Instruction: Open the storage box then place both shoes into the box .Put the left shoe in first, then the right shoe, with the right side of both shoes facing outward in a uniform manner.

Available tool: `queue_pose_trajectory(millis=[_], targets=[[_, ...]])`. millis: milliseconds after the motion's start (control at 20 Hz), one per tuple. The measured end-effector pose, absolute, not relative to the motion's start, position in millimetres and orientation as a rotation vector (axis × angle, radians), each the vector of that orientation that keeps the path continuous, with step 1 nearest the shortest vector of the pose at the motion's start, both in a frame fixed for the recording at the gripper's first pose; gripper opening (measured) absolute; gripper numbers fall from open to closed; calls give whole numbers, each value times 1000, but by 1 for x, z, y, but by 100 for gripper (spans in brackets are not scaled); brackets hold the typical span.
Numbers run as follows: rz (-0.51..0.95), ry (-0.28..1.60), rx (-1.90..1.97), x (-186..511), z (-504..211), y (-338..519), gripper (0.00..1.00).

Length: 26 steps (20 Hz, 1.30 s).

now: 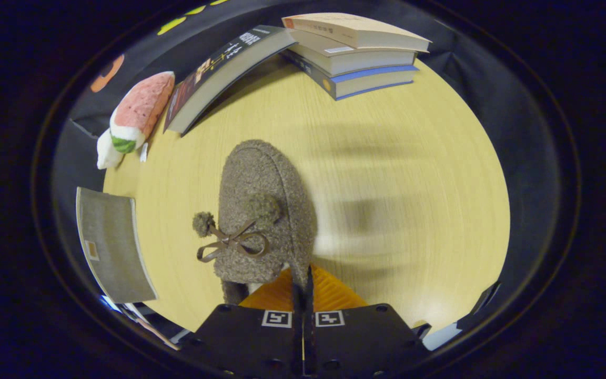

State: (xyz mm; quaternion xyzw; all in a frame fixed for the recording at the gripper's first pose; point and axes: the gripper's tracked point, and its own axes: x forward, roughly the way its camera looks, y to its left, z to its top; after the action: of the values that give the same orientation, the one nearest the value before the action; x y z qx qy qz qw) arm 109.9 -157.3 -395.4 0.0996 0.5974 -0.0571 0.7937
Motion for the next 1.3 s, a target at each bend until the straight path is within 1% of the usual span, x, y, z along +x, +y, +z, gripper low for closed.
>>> queue_pose_trajectory(millis=[150,300,600,750,950,1300], targets=[[-154,1315,259,96,-385,-153,2],[-119,1315,302,87,-355,-134,1],[-51,1222,259,93,-273,-80,1],[-2,1192,222,94,-240,-35,1],[84,1184,199,89,-216,38,1],[186,1219,99,84,-216,173,1]])
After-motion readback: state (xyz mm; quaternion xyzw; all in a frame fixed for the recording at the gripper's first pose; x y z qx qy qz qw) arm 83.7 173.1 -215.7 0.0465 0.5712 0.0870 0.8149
